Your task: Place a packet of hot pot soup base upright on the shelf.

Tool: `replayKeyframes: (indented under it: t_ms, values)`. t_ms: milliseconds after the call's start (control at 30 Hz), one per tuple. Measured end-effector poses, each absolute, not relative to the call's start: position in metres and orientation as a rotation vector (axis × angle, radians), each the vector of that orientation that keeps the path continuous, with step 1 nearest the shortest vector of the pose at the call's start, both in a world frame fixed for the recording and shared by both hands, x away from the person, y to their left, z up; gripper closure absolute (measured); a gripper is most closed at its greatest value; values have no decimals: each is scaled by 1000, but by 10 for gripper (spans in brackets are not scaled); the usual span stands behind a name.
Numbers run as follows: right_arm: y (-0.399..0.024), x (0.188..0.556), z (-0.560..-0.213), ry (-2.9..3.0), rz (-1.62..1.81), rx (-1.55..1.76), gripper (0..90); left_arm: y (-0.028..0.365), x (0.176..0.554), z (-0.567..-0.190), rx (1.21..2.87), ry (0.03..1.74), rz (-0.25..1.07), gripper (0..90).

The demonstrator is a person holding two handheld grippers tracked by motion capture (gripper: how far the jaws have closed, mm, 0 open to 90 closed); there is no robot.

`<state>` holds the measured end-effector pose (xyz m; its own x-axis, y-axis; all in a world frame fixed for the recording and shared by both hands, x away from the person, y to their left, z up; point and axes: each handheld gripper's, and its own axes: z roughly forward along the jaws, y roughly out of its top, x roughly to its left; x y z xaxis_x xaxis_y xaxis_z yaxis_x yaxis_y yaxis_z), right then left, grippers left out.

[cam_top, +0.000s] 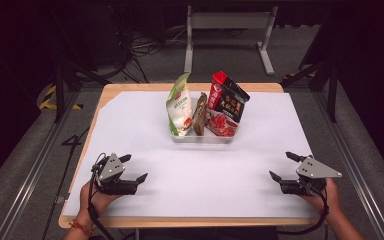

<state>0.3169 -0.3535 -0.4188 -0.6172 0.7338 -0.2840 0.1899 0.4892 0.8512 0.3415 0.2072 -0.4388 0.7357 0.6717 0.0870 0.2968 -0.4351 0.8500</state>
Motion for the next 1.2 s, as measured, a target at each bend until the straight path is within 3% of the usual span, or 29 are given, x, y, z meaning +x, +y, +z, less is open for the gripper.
replayKeyframes:
  t_ms: [1200]
  values:
    - [-397, 289, -433, 2004, 1118, 901, 170, 205, 336, -437, 2045, 710, 548, 155]
